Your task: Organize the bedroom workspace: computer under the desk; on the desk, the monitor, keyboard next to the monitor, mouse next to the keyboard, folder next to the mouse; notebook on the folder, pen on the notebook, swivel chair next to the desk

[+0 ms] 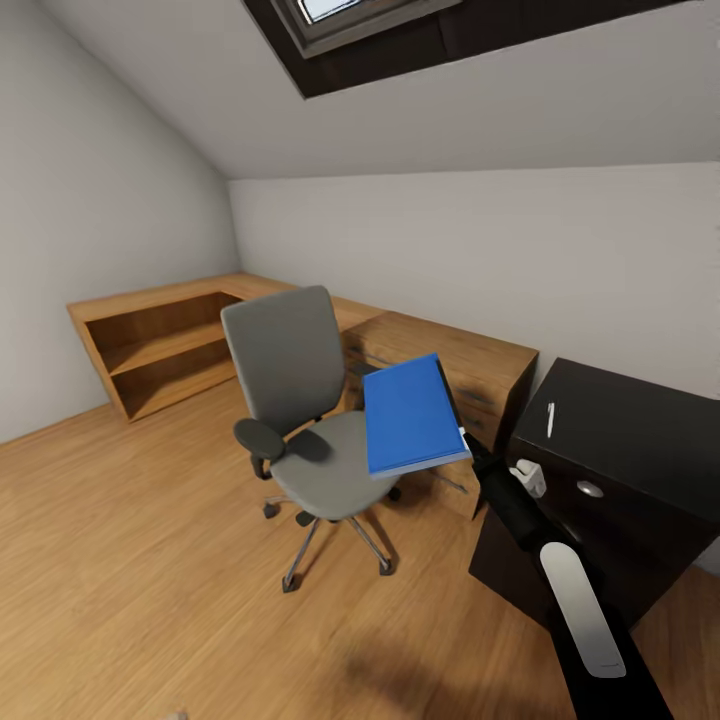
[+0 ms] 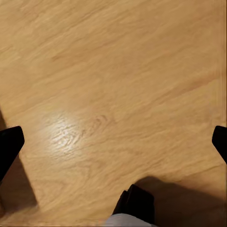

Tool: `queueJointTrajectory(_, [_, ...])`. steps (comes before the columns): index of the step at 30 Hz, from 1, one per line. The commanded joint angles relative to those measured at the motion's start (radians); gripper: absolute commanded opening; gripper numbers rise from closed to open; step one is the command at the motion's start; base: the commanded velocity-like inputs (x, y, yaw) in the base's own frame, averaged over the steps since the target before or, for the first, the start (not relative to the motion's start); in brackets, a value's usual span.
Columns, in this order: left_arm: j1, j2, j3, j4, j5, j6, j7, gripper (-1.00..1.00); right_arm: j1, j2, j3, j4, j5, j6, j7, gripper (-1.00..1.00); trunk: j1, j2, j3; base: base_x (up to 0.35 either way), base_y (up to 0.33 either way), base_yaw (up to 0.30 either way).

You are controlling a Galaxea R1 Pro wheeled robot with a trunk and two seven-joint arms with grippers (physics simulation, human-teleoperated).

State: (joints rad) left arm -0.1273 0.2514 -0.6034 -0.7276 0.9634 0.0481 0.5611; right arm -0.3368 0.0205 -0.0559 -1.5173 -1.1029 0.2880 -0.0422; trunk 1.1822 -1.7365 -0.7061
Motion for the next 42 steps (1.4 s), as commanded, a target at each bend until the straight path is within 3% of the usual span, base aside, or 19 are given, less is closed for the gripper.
queueJointTrajectory(1, [-0.001,-0.004,-0.006,0.018,-0.005,0.004,-0.012,1.0,-0.001,0.001,-0.002,-0.001,-0.009,0.007,-0.004,-1.0,-0.004,0.007,0.002,-0.002,0.0,-0.061])
queueJointTrajectory(5, [-0.001,-0.031,-0.006,0.104,-0.05,0.005,-0.077,1.0,0.003,0.001,-0.002,0.0,-0.009,0.007,-0.002,-1.0,-0.019,0.035,0.014,-0.001,0.0,-0.027])
queueJointTrajectory(6, [-0.001,-0.041,-0.006,0.13,-0.076,0.007,-0.094,1.0,0.005,0.001,-0.002,0.002,-0.009,0.007,0.0,-1.0,-0.023,0.042,0.017,0.0,0.0,-0.005])
queueJointTrajectory(10, [-0.002,-0.047,-0.006,0.149,-0.088,0.006,-0.101,1.0,0.006,0.001,-0.002,0.004,-0.01,0.008,0.001,-1.0,-0.039,0.07,0.03,0.0,0.0,-0.003])
queueJointTrajectory(11, [-0.002,-0.064,-0.006,0.163,-0.091,0.003,-0.103,1.0,0.007,0.0,-0.002,0.004,-0.011,0.01,0.0,-1.0,-0.042,0.077,0.033,0.0,0.0,0.0])
queueJointTrajectory(16, [-0.002,-0.076,-0.006,0.167,-0.094,-0.001,-0.104,1.0,0.007,0.001,-0.006,0.002,-0.012,0.008,-0.002,-1.0,-0.062,0.112,0.049,0.0,0.0,0.0])
queueJointTrajectory(21, [-0.002,-0.088,-0.007,0.168,-0.095,-0.003,-0.103,1.0,0.007,0.001,-0.047,0.002,-0.014,0.009,-0.002,-1.0,-0.081,0.147,0.064,0.0,0.0,-0.048])
queueJointTrajectory(26, [-0.002,-0.092,-0.008,0.168,-0.095,-0.003,-0.103,1.0,0.007,0.0,-0.095,0.002,-0.064,0.009,-0.006,-1.0,-0.1,0.182,0.077,0.0,0.0,-0.19])
queueJointTrajectory(36, [-0.002,-0.105,-0.016,0.167,-0.097,-0.006,-0.103,1.0,0.007,0.002,-0.108,0.004,-0.099,0.008,-0.016,-1.0,-0.138,0.252,0.103,0.0,0.0,-0.237])
queueJointTrajectory(42, [-0.002,-0.111,-0.09,0.167,-0.093,-0.058,-0.102,1.0,0.007,0.004,-0.144,0.009,-0.101,-0.033,-0.043,-1.0,-0.161,0.294,0.118,0.0,0.0,-0.245])
